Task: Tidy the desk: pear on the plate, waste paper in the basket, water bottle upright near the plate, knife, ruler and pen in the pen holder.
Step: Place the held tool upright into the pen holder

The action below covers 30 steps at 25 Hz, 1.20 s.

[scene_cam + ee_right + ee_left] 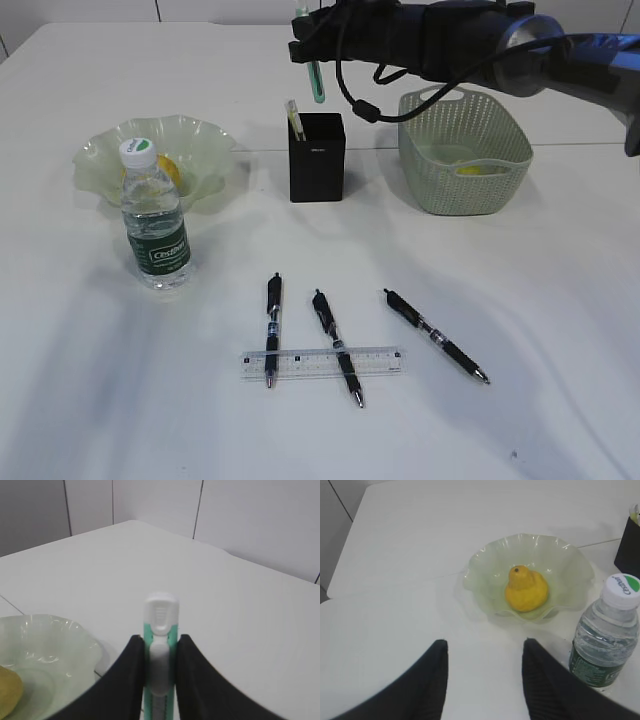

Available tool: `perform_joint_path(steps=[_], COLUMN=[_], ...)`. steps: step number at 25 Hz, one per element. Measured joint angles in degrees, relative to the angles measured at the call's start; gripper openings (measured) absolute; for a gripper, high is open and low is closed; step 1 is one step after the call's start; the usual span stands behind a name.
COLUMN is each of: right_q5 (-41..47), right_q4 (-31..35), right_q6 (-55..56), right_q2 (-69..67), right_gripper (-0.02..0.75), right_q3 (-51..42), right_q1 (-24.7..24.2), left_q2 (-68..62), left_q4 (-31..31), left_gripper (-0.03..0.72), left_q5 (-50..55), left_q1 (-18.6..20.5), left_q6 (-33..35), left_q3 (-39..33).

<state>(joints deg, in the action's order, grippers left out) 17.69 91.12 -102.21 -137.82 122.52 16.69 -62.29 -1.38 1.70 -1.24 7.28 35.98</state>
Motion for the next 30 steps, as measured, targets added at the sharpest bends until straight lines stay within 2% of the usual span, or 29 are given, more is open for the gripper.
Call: perform_joint_path(steps=[10, 30], right_q5=[-0.28, -0.18], right_q4=[4.14, 4.56], right_q6=[-4.92, -5.78], right_q2=[-2.11, -4.27], right_gripper=[0.135, 0.135], right_q3=[0.0, 0.0], right_q1=[0.0, 0.0], left_q2=[0.0, 0.0], left_q4=[0.0, 0.0], left_gripper=[0.341, 0.34], left_q5=[-0.02, -0.12], left_q1=[0.0, 0.0], left_q6=[0.0, 0.0], left_q3=[0.0, 0.0])
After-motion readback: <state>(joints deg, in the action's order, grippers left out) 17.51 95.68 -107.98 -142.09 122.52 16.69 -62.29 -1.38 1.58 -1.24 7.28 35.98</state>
